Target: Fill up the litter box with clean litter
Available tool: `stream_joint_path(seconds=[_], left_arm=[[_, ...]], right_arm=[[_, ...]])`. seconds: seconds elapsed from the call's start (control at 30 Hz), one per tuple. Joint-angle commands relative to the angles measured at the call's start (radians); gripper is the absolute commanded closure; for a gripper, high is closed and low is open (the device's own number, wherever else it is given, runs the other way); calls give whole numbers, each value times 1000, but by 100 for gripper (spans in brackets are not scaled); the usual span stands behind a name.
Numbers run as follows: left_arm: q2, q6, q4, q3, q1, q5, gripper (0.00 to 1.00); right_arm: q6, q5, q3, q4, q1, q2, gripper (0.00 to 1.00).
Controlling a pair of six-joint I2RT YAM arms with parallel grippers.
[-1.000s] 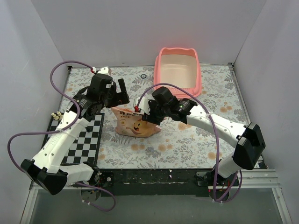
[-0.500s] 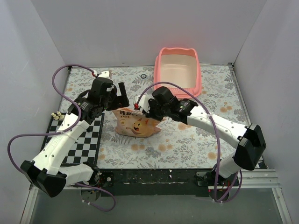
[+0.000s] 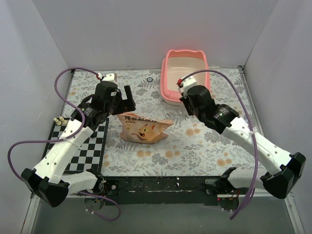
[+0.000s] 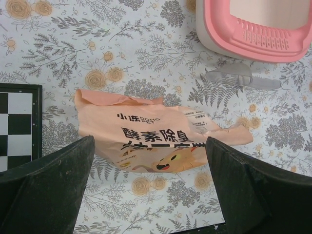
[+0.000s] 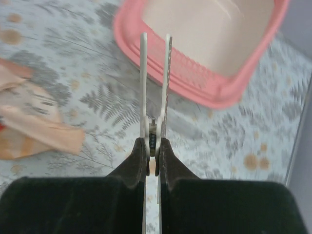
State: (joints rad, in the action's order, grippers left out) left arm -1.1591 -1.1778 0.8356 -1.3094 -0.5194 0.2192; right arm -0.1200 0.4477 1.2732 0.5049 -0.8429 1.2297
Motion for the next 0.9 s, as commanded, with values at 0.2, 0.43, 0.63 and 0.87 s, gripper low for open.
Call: stream_joint_path(seconds=[0.2,0.43,0.63,0.87], left_arm=[[13,33,-88,32,-2,-73,2],[9,50,-170,96,-2,-101,2],[-36,66,-184,78,-2,52,2],[-109,47,-113,12,-2,186,2]], right_arm=[[603,14,-351,147,516,-108,99],[661,-92,-589,54,726,-119,99],[651,-165,-653,-6,794,-84,99],[616,-158,-598,12,797,-85,53]])
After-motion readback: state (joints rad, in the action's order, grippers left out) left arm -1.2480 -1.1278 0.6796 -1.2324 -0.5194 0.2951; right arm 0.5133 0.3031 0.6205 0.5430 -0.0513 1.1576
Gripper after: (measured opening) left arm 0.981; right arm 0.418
